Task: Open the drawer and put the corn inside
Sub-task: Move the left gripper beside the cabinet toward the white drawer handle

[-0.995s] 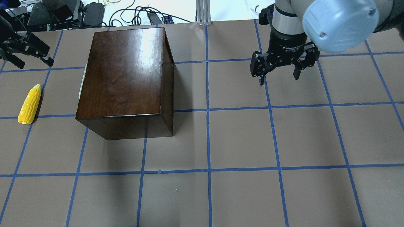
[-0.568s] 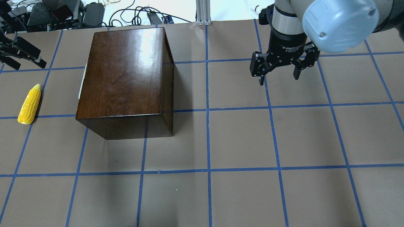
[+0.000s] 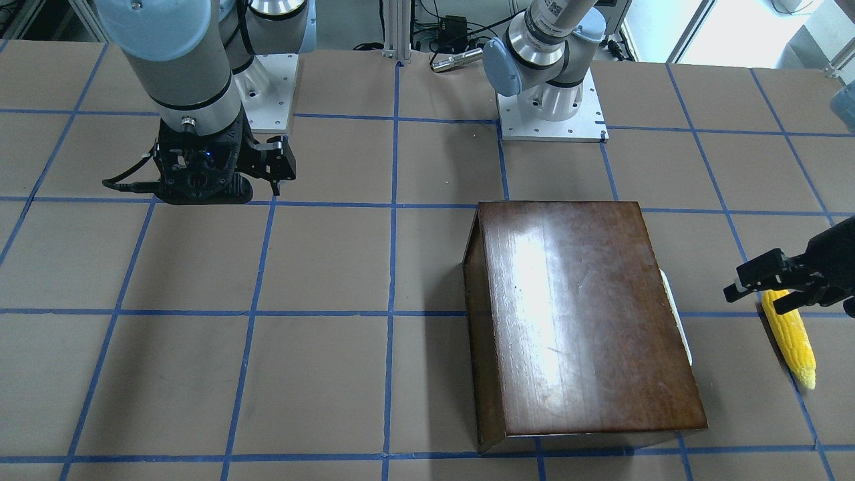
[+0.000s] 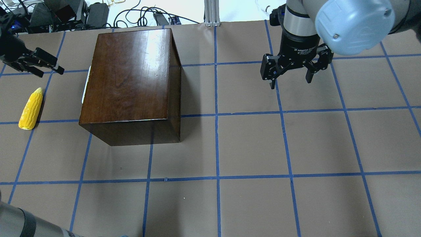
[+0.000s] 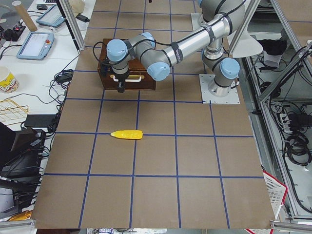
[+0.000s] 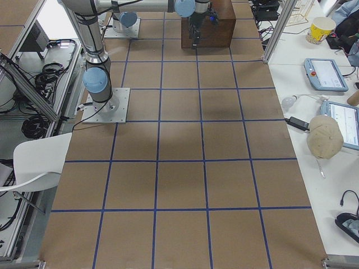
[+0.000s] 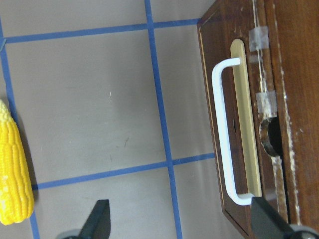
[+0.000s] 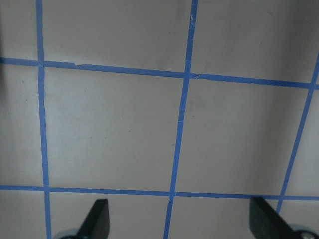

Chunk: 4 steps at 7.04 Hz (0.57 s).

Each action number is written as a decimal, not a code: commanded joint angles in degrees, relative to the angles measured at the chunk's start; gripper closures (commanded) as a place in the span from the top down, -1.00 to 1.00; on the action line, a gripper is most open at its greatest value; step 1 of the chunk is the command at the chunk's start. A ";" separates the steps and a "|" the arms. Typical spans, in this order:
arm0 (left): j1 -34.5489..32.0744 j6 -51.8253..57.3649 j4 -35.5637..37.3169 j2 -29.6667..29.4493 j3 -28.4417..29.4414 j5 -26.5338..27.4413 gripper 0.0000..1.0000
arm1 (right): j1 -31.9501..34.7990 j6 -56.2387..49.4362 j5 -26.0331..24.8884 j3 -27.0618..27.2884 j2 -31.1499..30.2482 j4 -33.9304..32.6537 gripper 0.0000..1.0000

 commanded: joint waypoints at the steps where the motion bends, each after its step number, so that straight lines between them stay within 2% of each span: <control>1: -0.23 -2.61 -0.47 -1.77 -0.09 -2.50 1.00 | 0.00 0.00 0.00 0.00 0.00 0.00 1.00; 2: -0.32 -3.06 -0.56 -2.12 -0.70 -5.47 1.00 | 0.00 0.09 0.00 0.00 0.00 0.00 1.00; 4: -0.32 -3.15 -0.47 -3.09 -1.85 -5.76 1.00 | 0.00 0.00 0.00 0.00 0.00 0.00 1.00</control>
